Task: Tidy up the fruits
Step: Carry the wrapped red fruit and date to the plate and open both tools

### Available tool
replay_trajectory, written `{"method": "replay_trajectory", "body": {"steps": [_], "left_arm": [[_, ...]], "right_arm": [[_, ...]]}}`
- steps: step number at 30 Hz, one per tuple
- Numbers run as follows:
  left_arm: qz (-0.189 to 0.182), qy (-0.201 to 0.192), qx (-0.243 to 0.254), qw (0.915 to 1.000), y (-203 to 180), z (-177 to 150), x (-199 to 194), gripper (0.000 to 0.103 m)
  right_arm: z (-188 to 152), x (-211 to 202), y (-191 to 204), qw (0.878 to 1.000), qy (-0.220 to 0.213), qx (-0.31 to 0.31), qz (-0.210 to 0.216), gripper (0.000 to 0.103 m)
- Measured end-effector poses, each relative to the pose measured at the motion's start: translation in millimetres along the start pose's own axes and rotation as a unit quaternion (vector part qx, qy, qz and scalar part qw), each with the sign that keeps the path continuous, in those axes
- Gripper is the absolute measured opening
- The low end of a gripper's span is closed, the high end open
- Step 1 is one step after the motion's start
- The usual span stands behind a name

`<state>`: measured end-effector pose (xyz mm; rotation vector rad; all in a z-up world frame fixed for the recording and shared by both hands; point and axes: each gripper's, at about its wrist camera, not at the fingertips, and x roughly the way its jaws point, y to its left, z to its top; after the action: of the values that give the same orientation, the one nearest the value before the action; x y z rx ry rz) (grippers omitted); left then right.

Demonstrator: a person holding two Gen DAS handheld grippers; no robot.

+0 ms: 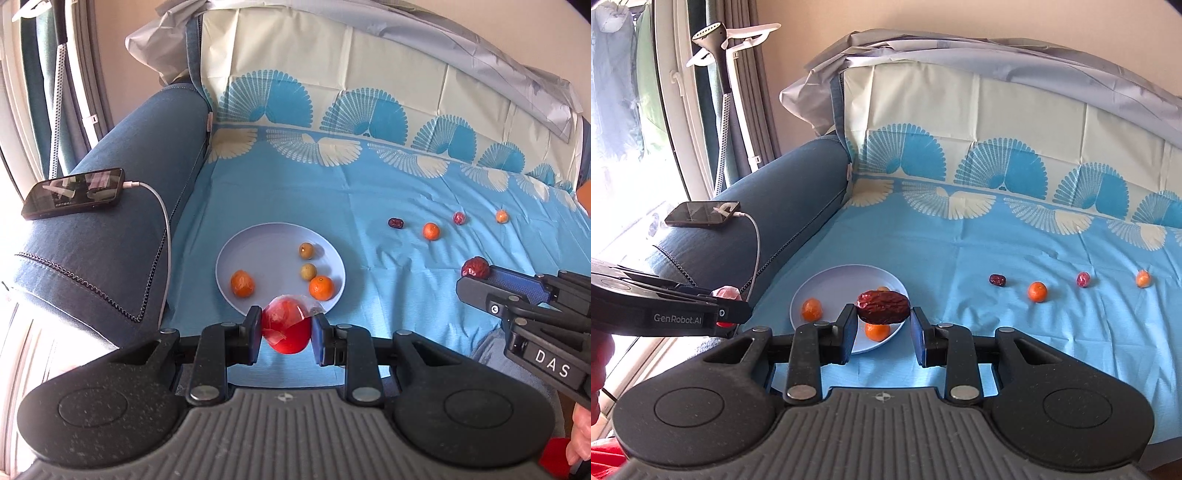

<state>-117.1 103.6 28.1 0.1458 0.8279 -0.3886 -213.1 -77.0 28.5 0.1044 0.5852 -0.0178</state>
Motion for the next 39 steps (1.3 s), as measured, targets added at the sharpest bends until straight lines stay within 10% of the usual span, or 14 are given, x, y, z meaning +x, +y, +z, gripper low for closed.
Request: {"method": "replay_trajectory", "body": {"steps": [39], "left_arm": [[-0.003,-0.009,-0.003,1.0,1.8,0.0,-3.6,0.03]], "right_arm": [[0.6,0.2,-1.7,1.0,0.001,0.002,-0.014,0.033]]}}
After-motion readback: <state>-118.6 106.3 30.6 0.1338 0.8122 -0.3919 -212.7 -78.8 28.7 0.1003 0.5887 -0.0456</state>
